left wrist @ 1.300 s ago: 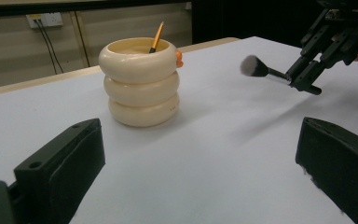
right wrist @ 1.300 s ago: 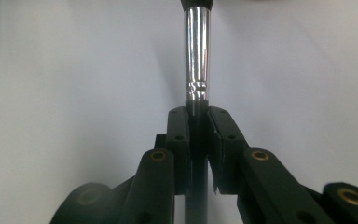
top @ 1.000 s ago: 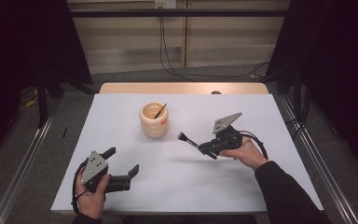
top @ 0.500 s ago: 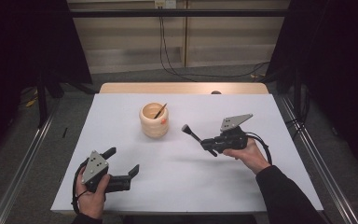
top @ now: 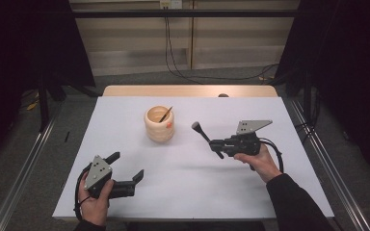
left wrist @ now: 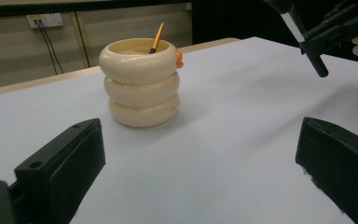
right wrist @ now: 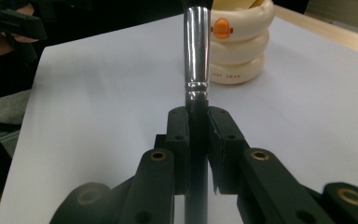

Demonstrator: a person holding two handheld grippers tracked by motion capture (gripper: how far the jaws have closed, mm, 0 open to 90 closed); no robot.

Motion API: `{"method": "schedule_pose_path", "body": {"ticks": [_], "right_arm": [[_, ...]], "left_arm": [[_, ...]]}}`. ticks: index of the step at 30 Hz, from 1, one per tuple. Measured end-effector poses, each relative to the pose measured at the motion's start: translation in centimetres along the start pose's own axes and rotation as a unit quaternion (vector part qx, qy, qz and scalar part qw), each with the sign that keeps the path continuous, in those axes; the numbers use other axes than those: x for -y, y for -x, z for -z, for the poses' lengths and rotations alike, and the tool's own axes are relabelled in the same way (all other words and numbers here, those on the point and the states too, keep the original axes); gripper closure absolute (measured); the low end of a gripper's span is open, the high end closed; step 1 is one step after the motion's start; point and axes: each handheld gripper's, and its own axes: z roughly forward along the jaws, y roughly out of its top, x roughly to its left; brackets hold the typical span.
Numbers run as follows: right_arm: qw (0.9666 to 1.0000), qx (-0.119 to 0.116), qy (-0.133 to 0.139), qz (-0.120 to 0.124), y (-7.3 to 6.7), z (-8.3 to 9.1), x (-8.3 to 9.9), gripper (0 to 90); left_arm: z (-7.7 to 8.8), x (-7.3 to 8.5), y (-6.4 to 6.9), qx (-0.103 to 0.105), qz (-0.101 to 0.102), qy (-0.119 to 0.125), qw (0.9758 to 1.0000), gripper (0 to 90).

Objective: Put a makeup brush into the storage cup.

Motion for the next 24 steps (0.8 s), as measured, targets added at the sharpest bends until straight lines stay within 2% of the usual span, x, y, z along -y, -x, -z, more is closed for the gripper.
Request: {"method": "schedule_pose_path", "body": {"ticks": [3, 8, 13, 21, 24], "right_arm": [[0.9998, -0.004, 0.02, -0.001, 0.0, 0.2, -0.1, 79.7], [0.9995, 0.0, 0.03, -0.004, 0.0, 0.5, -0.1, 79.7], [0.9986, -0.001, 0.053, -0.007, 0.1, 0.9, 0.1, 79.7], [0.9956, -0.002, 0.091, -0.022, 0.0, 1.6, 0.3, 79.7], [0.9949, -0.001, 0.099, -0.019, -0.1, 2.0, 0.2, 79.6]], "left_arm": [[0.0, 0.0, 0.0, 0.001, -0.001, 0.0, 1.0, 1.3], [0.1, 0.0, 0.0, 0.001, -0.003, 0.0, 1.0, 1.3], [0.1, 0.0, -0.1, 0.0, 0.0, 0.002, 1.0, 1.3], [0.2, -0.1, 0.1, 0.008, 0.009, 0.021, 0.9997, 1.4], [0.2, -0.1, 0.0, 0.007, 0.012, 0.023, 0.9997, 1.4]]}}
